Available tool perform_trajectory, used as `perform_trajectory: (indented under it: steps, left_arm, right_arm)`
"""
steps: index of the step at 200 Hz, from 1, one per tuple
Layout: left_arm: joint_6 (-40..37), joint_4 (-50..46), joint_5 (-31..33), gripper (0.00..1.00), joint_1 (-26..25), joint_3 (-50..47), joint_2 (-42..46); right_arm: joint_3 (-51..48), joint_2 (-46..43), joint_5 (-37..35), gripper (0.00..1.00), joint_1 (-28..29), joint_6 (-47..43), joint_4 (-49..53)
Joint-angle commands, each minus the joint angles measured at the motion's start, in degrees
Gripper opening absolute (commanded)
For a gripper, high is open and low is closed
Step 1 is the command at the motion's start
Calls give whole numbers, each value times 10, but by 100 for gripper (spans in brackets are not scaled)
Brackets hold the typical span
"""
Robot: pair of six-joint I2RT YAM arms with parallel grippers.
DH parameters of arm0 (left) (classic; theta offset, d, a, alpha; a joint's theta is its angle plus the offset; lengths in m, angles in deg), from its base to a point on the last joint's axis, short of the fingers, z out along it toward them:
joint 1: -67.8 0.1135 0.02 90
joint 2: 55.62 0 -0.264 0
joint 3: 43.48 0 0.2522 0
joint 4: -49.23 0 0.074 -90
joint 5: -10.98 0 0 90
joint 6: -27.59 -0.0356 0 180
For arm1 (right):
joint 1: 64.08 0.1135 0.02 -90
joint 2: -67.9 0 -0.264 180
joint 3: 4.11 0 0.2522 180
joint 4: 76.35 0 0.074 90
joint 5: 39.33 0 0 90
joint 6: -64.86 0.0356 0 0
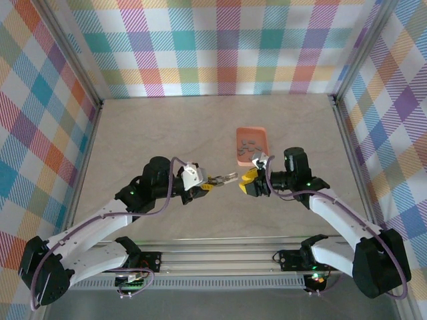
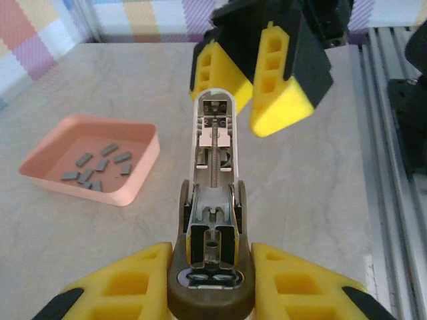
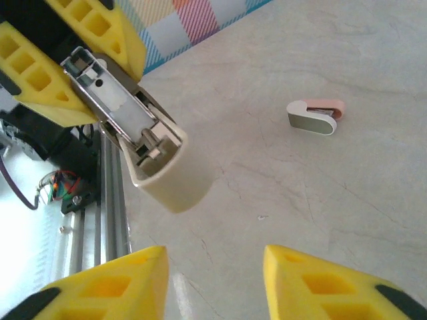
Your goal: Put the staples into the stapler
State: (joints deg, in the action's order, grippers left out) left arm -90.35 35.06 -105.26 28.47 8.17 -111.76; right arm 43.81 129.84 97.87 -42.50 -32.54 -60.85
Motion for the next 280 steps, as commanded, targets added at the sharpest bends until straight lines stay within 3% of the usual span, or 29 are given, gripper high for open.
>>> perform_trajectory:
  steps: [1,24,45,77,113,175,221,280]
  left_arm:
    - [27,41,51,17,4,-14,29]
    - [22,54,74,17,4,-31,44]
    - [23,57,79,17,4,-33,42]
    - [62,97,71,17,4,-51,40]
    - [88,130,63,17,2,-60,22]
    - [101,139,33,17,0,-54,15]
    - [99,146,40,17,-11,-61,18]
    - [94,149,39,16,-12,-56,11]
  right_arm:
    - [18,-24,-27,52,0,177,-28]
    - [34,-49,-101,62,9,308,18]
    - [35,-65,-151,65,32,423,33]
    - [39,-91,-240,66,108,497,31]
    - [26,-95,-341,69,152,595,16]
    - [-2,-106,-379,68,167,653,-70]
    - [0,-83,-366,67,167,654,-127]
    - [-20,-40,-350,58,167,709,-211]
